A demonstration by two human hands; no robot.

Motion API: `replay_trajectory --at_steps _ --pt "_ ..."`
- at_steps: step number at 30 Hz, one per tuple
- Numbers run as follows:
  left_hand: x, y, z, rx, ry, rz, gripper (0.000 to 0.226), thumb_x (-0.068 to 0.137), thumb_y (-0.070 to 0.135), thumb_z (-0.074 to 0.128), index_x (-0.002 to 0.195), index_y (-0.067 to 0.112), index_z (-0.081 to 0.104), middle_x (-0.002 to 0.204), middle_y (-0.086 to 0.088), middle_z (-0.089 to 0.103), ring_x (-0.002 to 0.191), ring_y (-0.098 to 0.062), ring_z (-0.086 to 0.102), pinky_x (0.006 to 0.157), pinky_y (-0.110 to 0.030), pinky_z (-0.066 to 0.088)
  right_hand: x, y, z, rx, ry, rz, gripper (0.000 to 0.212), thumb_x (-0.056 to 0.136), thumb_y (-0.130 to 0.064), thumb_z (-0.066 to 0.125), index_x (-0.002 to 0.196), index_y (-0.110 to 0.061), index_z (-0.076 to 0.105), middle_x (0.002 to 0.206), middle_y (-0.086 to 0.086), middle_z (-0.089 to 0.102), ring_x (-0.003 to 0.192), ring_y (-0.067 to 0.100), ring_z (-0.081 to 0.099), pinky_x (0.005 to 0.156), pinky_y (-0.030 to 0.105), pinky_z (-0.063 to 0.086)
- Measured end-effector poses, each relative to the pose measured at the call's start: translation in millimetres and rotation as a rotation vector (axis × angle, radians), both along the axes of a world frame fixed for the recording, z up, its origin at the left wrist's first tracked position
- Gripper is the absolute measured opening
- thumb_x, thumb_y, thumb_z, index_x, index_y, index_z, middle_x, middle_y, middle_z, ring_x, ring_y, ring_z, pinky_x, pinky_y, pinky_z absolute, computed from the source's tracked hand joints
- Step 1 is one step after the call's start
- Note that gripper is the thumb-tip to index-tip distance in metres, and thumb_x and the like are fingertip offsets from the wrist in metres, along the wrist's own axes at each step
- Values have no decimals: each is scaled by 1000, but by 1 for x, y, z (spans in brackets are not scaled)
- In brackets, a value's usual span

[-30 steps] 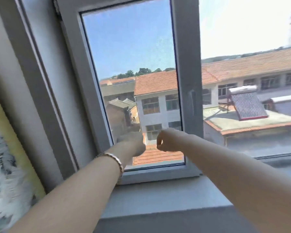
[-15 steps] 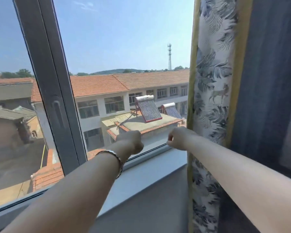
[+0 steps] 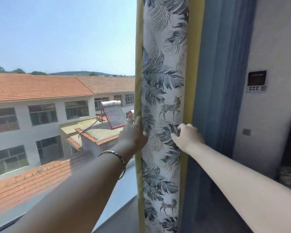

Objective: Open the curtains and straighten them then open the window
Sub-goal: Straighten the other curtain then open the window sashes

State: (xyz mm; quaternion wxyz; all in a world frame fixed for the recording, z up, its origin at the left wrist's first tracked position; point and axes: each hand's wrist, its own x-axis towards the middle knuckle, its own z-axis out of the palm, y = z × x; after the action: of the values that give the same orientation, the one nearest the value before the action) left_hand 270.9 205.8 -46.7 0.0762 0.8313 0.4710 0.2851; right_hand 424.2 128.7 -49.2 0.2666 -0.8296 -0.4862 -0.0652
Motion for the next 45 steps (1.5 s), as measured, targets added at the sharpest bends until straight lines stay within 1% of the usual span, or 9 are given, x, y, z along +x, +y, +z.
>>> replay_trajectory --at_steps 5,9,15,18,24,29,34,38,45 --pt "60 98 4 66 -107 -49 88 82 56 54 145 40 -6 155 -7 -16 142 -44 5 108 -61 31 44 83 14 245 176 -138 92 85 -59 49 148 -2 12 146 24 32 134 38 31 105 46 36" --pt "113 162 18 40 -273 -135 98 73 72 49 139 49 -20 151 -1 -34 141 -47 1 101 -58 41 89 140 31 364 158 -168 75 85 -52 55 135 1 34 136 25 38 129 38 33 103 45 36" --pt "226 237 33 -28 -410 -279 94 78 65 51 137 53 -21 154 -7 -8 136 -46 22 100 -58 42 187 202 34 319 147 -215 63 92 -51 44 129 -1 54 155 27 13 145 37 9 118 45 14" --pt "292 267 36 19 -352 -272 89 82 66 41 140 44 -23 149 -13 12 134 -42 24 105 -56 38 242 225 36 443 159 -165 51 92 -45 49 126 -9 59 151 16 28 141 33 22 116 43 21" --pt "431 311 53 118 -467 -312 82 85 62 37 144 39 -15 141 -14 25 129 -36 30 103 -48 35 366 271 56 575 135 -96 41 95 -40 47 112 -8 66 107 16 61 100 33 58 85 41 51" --pt "549 347 77 190 -508 -305 81 87 59 39 147 35 -11 136 -16 32 124 -34 35 98 -47 37 492 310 81 484 51 -128 49 97 -43 37 52 -25 41 55 -5 38 64 23 47 54 26 31" --pt "674 400 88 199 -421 -305 84 85 66 31 144 36 -19 136 -13 32 122 -34 37 95 -48 42 622 357 98 425 34 -139 51 98 -43 34 51 -25 33 52 -3 39 62 24 49 57 27 36" --pt "758 438 90 234 -429 -274 83 85 66 29 145 33 -18 134 -15 34 117 -34 41 91 -47 44 703 396 105 400 13 -140 48 99 -43 32 81 -9 61 58 -2 43 69 26 52 64 30 41" --pt "901 505 98 261 -435 -377 84 89 59 37 147 28 -16 137 -17 29 110 -39 50 83 -44 51 855 462 112 429 -17 -205 50 99 -45 28 75 -7 50 74 10 54 73 28 55 67 34 45"
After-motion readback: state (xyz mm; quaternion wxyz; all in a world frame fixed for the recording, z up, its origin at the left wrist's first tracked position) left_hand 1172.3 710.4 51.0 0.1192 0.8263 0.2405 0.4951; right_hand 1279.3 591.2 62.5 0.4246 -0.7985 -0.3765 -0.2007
